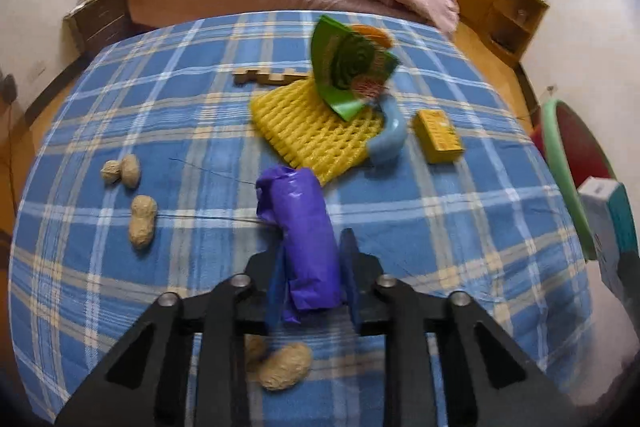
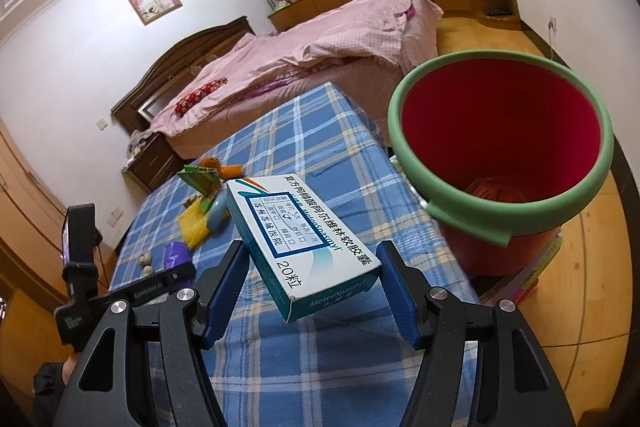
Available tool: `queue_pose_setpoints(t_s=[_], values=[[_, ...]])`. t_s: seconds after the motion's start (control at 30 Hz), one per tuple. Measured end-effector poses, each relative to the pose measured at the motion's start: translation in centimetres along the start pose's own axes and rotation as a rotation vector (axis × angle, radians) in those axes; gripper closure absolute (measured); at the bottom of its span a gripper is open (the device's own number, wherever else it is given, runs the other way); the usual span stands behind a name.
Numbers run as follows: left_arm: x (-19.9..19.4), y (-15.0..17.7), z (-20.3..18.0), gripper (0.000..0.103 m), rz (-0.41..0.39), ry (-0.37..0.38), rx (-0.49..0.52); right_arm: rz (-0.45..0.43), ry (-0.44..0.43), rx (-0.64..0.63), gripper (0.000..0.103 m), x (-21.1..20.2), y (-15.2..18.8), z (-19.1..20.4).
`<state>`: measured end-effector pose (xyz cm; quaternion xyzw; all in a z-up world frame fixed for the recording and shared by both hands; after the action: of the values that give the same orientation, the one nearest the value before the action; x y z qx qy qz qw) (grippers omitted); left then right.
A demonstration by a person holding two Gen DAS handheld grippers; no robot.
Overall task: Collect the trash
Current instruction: 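Carry the medicine box and purple bag over the red bin and open both tools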
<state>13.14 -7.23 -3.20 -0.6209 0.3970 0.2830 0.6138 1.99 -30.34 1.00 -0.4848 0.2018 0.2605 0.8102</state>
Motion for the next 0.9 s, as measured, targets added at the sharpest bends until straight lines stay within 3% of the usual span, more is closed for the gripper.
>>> queue_pose_setpoints(t_s=[0.33,0.9], values=[[-3.9,-1.4,-4.3,0.082,-0.065,0.152,0.086,-0.065,0.064,-0.004,0.036,-1.9,-2.1,-2.0],[-4.6,-4.1,-18.5,0.082,-0.084,0.346,0.334,-0.141,0.266,0.047,0.036,-4.2,-6.9,-9.8]])
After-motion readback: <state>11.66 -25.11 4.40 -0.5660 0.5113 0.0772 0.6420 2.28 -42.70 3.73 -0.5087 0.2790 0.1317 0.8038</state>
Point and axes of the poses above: each gripper's, at about its wrist camera, not at the fingertips, and x roughly the way its jaws point, z to its left, y to its underside, the point moved 3 cm from there along x, roughly the way its jaws point, and after that the axes turned 2 degrees about -y, right-handed, at the moved point
